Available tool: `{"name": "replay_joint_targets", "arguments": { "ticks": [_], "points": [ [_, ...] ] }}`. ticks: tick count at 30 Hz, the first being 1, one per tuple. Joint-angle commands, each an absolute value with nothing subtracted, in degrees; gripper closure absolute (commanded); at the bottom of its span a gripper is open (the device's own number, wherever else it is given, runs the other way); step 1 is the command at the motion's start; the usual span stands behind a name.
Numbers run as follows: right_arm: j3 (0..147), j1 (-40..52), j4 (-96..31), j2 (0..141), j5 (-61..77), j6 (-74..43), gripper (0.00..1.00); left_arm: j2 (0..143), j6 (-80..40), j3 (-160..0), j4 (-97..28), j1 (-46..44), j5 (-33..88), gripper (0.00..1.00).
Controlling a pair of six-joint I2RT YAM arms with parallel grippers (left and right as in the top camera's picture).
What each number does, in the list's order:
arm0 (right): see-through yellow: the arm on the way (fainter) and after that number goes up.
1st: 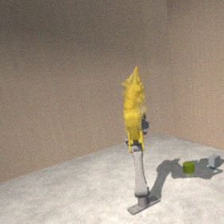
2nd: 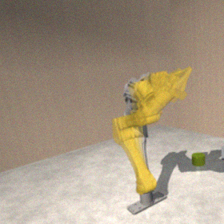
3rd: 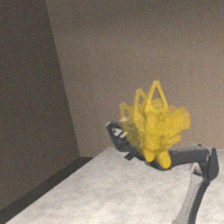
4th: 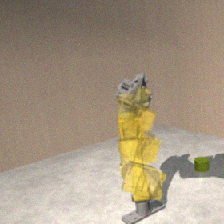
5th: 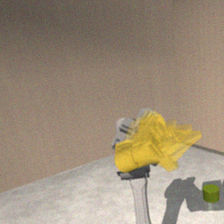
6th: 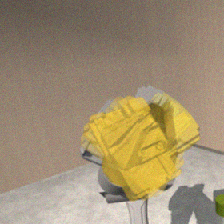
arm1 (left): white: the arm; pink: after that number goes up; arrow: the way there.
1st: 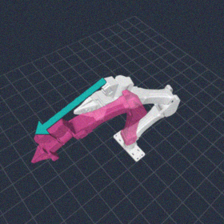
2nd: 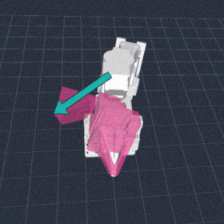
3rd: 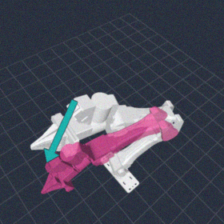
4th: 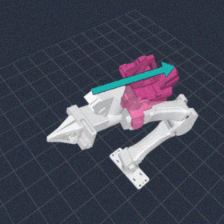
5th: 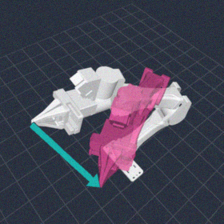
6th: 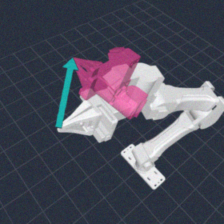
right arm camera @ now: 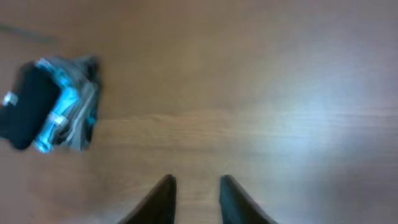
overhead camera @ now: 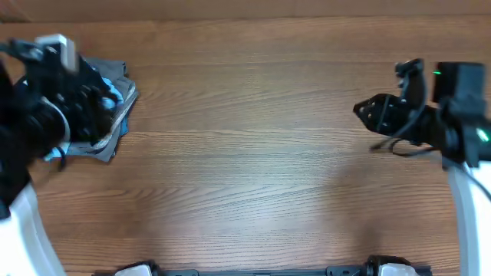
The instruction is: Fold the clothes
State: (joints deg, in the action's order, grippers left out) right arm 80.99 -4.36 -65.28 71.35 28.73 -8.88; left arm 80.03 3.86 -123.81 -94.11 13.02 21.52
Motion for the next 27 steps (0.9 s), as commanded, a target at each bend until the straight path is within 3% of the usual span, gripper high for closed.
{"name": "replay_joint_targets", "arguments": {
  "ticks": [1,2,3,4,27],
  "points": [
    [83.4,-4.2,-63.3,64.0,31.5,-7.5,0.51,76.2,0.5,-124.5,-96.8,6.7,11.2,0.00],
    [83.4,-4.2,-62.7,62.5,31.4,-7.4,0.37,75.5,-1.3,-124.1,-96.8,5.4,9.8,0.00],
    [83.4,-4.2,-62.3,61.1,31.4,-7.4,0.05,74.7,-1.9,-123.7,-96.8,4.4,9.3,0.00],
    [83.4,-4.2,-62.1,59.8,31.4,-7.4,0.00,74.3,-1.9,-123.4,-96.8,3.7,9.3,0.00],
    [83.3,-4.2,-66.9,56.1,27.5,-7.4,0.00,76.7,-1.9,-123.4,-96.8,3.3,9.0,0.00]
  ]
}}
